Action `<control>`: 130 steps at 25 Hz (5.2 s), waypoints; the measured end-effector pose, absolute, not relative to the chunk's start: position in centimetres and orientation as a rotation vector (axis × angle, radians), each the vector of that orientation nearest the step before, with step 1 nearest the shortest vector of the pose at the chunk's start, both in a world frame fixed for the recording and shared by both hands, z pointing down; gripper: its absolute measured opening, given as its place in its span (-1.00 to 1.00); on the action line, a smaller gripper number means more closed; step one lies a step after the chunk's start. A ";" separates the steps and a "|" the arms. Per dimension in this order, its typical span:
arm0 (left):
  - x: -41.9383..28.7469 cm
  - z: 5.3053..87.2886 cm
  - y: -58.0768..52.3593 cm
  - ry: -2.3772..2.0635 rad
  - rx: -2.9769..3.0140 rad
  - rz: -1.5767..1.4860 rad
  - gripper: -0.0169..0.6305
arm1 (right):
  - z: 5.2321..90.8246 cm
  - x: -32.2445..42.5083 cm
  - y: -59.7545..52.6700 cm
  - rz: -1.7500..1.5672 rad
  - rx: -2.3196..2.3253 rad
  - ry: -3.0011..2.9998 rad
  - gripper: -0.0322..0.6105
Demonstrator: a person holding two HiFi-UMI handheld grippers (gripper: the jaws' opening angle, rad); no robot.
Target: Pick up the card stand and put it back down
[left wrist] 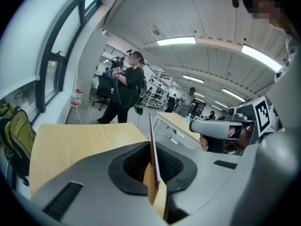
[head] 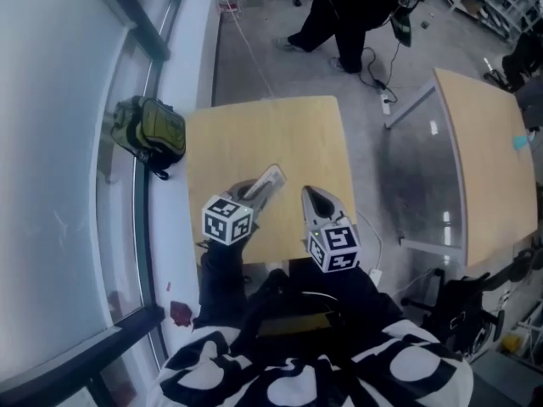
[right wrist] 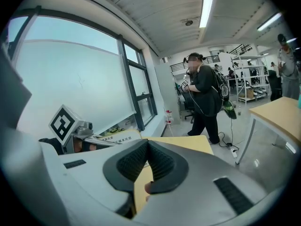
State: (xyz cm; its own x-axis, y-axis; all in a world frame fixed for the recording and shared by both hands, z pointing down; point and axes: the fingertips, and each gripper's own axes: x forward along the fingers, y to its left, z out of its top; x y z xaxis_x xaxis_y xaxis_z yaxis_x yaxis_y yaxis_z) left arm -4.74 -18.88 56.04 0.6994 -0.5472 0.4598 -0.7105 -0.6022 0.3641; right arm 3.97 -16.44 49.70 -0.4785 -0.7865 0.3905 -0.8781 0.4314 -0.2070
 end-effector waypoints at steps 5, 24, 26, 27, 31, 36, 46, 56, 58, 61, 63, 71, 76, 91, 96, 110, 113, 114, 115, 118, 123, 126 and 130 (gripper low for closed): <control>-6.4 53.6 -15.7 -1.128 2.384 0.407 -0.89 | 47.8 2.4 -13.6 0.514 1.430 -2.497 -0.83; -11.0 42.1 -9.1 -1.757 2.442 0.111 -0.89 | 42.0 -0.6 -9.1 0.255 1.503 -2.601 -0.83; -11.2 41.3 -9.0 -1.797 2.446 0.065 -0.89 | 41.4 -0.5 -8.9 0.234 1.523 -2.614 -0.83; -11.2 41.0 -9.0 -1.811 2.449 0.051 -0.89 | 41.2 -0.6 -8.9 0.226 1.530 -2.616 -0.83; -10.9 40.4 -8.9 -1.823 2.472 0.028 -0.89 | 41.0 -0.5 -8.7 0.214 1.543 -2.611 -0.83; -9.8 40.0 -8.8 -1.809 2.500 0.016 -0.89 | 40.7 0.5 -8.6 0.197 1.575 -2.597 -0.83; -8.8 39.4 -8.6 -1.775 2.545 -0.016 -0.89 | 40.6 0.8 -8.0 0.152 1.589 -2.551 -0.83; -7.4 39.3 -8.6 -1.727 2.581 -0.034 -0.89 | 40.6 1.8 -7.5 0.138 1.612 -2.531 -0.83; -7.1 39.2 -8.6 -1.725 2.586 -0.039 -0.89 | 40.5 2.1 -7.5 0.135 1.618 -2.528 -0.83; -6.4 39.1 -8.6 -1.718 2.597 -0.037 -0.89 | 40.3 2.9 -7.4 0.129 1.630 -2.522 -0.83; -6.0 39.1 -8.6 -1.711 2.604 -0.032 -0.89 | 40.3 3.1 -7.3 0.127 1.635 -2.520 -0.83; -4.8 39.8 -8.9 -1.670 2.626 -0.013 -0.89 | 40.9 4.0 -7.4 0.148 1.649 -2.500 -0.83; -4.5 41.5 -9.6 -1.659 2.585 0.019 -0.89 | 41.8 4.9 -7.7 0.182 1.670 -2.479 -0.83; -2.9 54.9 -11.3 -1.405 2.447 0.369 -0.89 | 47.4 7.4 -10.6 0.383 1.662 -2.366 -0.83; -3.6 58.2 -10.2 -1.356 2.404 0.387 -0.89 | 49.9 6.1 -11.4 0.436 1.539 -2.358 -0.83; -18.3 64.8 -14.4 -1.473 2.267 0.555 -0.89 | 55.1 -1.6 -16.8 0.490 1.184 -2.383 -0.83; -22.1 65.6 -16.4 -1.499 2.259 0.588 -0.89 | 56.1 -2.4 -18.4 0.494 1.148 -2.382 -0.83; -23.4 65.7 -17.3 -1.504 2.264 0.597 -0.89 | 56.4 -2.5 -18.9 0.494 1.138 -2.382 -0.83; -24.7 65.8 -18.2 -1.512 2.271 0.602 -0.89 | 56.7 -2.7 -19.5 0.494 1.130 -2.379 -0.83; -28.3 66.0 -21.3 -1.537 2.292 0.617 -0.89 | 58.3 -2.7 -21.2 0.500 1.108 -2.359 -0.83; -31.1 66.0 -27.0 -1.451 2.406 0.613 -0.89 | 61.3 -2.6 -24.0 0.509 1.077 -2.319 -0.83; -32.0 65.7 -30.6 -1.404 2.460 0.571 -0.89 | 62.2 -2.8 -25.4 0.511 1.065 -2.322 -0.83; -31.1 65.9 -35.0 -1.285 2.548 0.549 -0.89 | 63.2 -3.1 -26.7 0.531 1.053 -2.319 -0.83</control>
